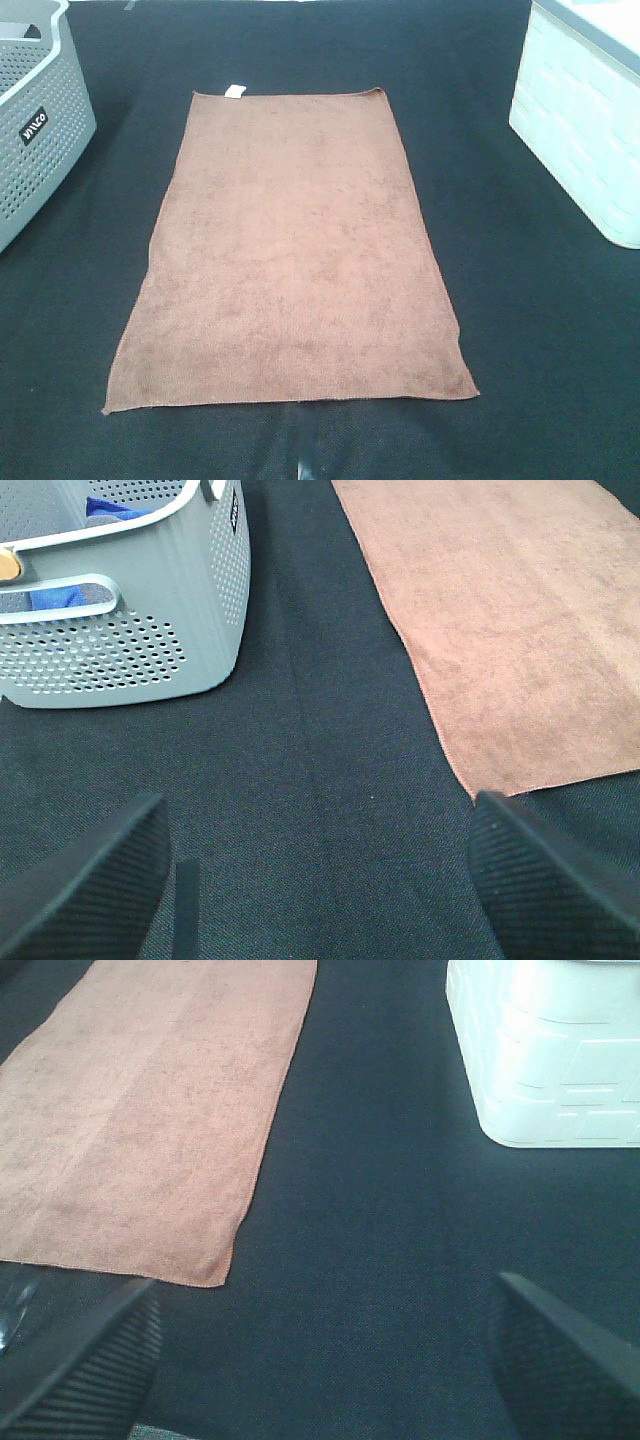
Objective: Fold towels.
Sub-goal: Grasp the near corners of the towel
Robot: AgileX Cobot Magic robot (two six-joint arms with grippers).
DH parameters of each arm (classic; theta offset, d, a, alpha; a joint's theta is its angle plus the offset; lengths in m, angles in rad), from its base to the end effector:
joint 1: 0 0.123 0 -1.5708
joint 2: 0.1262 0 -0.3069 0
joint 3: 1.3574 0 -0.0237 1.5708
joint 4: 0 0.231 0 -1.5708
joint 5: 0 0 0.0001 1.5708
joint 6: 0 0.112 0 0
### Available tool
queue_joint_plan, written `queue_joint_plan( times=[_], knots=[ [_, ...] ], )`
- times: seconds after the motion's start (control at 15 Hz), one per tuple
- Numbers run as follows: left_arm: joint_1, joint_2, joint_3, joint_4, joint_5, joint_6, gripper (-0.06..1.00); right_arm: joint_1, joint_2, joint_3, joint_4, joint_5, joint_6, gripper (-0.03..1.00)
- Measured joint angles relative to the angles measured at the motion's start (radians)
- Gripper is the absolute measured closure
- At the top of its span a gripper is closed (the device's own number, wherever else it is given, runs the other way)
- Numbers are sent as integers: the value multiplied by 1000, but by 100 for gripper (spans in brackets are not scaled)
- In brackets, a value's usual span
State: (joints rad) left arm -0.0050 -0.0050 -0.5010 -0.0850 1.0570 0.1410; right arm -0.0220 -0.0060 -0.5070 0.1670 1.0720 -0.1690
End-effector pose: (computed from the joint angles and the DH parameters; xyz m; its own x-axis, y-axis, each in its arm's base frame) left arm -0.0265 -0.0082 0.2590 -0.4367 0.1009 -0.8939 0.1150 0.9918 0.0558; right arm -0.0281 0.0170 0.2600 -0.4378 -0.0779 -0.8957 -0.1479 0.9889 -0.0137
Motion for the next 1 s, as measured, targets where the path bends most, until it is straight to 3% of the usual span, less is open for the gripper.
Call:
queue_joint_plan(
  times=[1.0],
  knots=[
    [0,0,0,0,0,0,17,0,0,0,0,0,0,14]
  ],
)
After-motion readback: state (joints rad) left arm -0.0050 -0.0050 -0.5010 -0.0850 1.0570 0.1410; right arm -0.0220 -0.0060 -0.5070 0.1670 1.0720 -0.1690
